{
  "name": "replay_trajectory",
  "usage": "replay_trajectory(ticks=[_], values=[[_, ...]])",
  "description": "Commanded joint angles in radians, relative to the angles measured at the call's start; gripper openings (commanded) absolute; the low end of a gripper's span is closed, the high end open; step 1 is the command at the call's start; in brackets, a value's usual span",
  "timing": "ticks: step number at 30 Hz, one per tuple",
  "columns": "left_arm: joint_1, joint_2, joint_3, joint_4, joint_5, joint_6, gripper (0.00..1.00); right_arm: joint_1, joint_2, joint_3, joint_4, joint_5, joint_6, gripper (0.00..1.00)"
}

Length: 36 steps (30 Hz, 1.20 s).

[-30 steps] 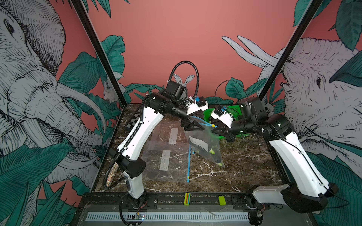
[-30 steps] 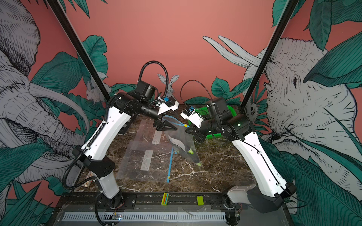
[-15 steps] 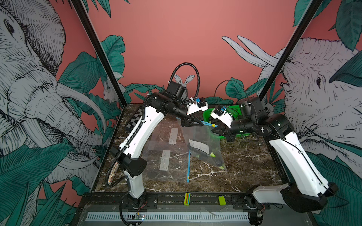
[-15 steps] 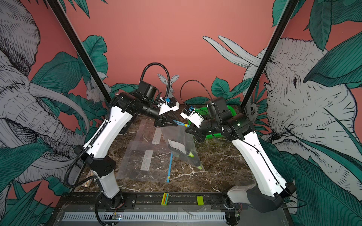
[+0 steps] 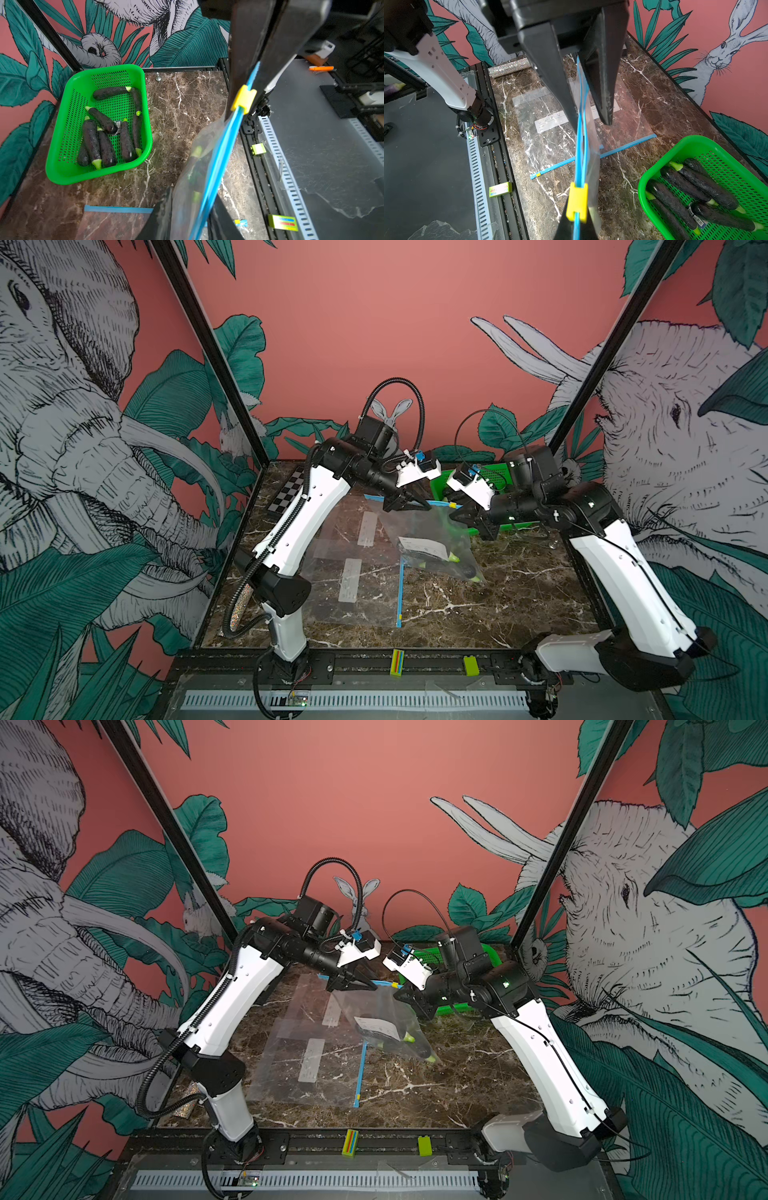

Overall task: Place the eggplant in a zip-top bag and seal the zipper
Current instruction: Zip the zipper on the zipper food storage bag.

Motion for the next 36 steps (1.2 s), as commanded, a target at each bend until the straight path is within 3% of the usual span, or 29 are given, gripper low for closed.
replay_trajectory(ticks=[1, 6, 13, 17, 20, 25, 30, 36], values=[[0.001, -0.058, -0.010, -0.034, 0.027, 0.021, 0.16, -0.006, -0.005, 0.001, 0.050, 0.009, 0.001, 0.00], [0.000, -0.075, -0.013, -0.026, 0.032, 0.002, 0.10, -0.030, -0.029, -0.046, 0.100, -0.027, 0.015, 0.01], [0.001, -0.132, -0.053, 0.034, 0.056, -0.048, 0.07, -0.114, -0.107, -0.174, 0.243, -0.181, 0.036, 0.27], [-0.003, -0.158, -0.075, 0.058, 0.056, -0.063, 0.05, -0.158, -0.127, -0.238, 0.334, -0.288, 0.073, 0.22], [-0.006, -0.160, -0.076, 0.061, 0.051, -0.073, 0.04, -0.173, -0.128, -0.262, 0.370, -0.340, 0.080, 0.35], [-0.012, -0.156, -0.072, 0.056, 0.045, -0.083, 0.04, -0.224, -0.163, -0.302, 0.437, -0.440, 0.080, 0.45], [-0.021, -0.153, -0.063, 0.056, 0.041, -0.086, 0.04, -0.233, -0.168, -0.312, 0.465, -0.511, 0.090, 0.44], [-0.028, -0.147, -0.050, 0.058, 0.029, -0.091, 0.04, -0.234, -0.163, -0.325, 0.488, -0.532, 0.106, 0.32]])
